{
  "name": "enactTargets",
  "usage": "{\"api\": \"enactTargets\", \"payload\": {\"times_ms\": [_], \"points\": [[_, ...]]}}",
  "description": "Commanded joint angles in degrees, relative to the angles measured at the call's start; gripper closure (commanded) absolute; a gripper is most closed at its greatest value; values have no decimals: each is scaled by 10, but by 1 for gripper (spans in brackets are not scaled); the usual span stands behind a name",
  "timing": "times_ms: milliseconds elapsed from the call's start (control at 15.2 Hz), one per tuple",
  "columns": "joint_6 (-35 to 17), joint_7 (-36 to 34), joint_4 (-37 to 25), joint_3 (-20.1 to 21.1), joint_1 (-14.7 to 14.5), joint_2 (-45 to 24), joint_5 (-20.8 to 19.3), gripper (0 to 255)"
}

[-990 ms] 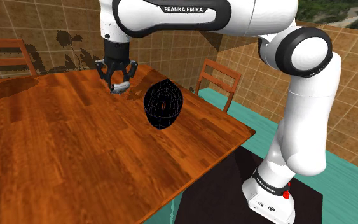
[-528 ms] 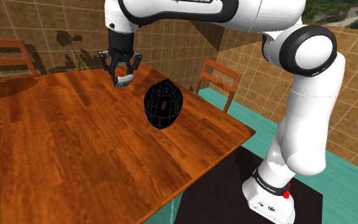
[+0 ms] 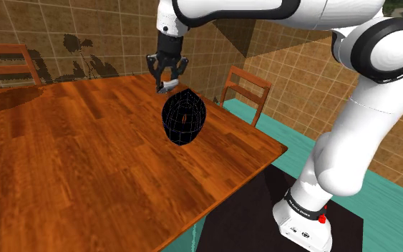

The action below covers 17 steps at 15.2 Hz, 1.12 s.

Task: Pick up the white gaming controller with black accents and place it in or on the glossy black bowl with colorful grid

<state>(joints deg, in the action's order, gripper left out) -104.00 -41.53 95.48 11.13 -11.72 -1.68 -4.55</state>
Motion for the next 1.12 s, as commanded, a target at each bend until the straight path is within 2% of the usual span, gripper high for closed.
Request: {"api": "enactTargets", "payload": {"times_ms": [0, 264, 1056], "points": [[-9, 26, 41, -12, 13, 35, 10, 255], [-17, 83, 105, -42, 37, 94, 23, 255], [-109, 79, 196, -42, 37, 93, 22, 255]]}}
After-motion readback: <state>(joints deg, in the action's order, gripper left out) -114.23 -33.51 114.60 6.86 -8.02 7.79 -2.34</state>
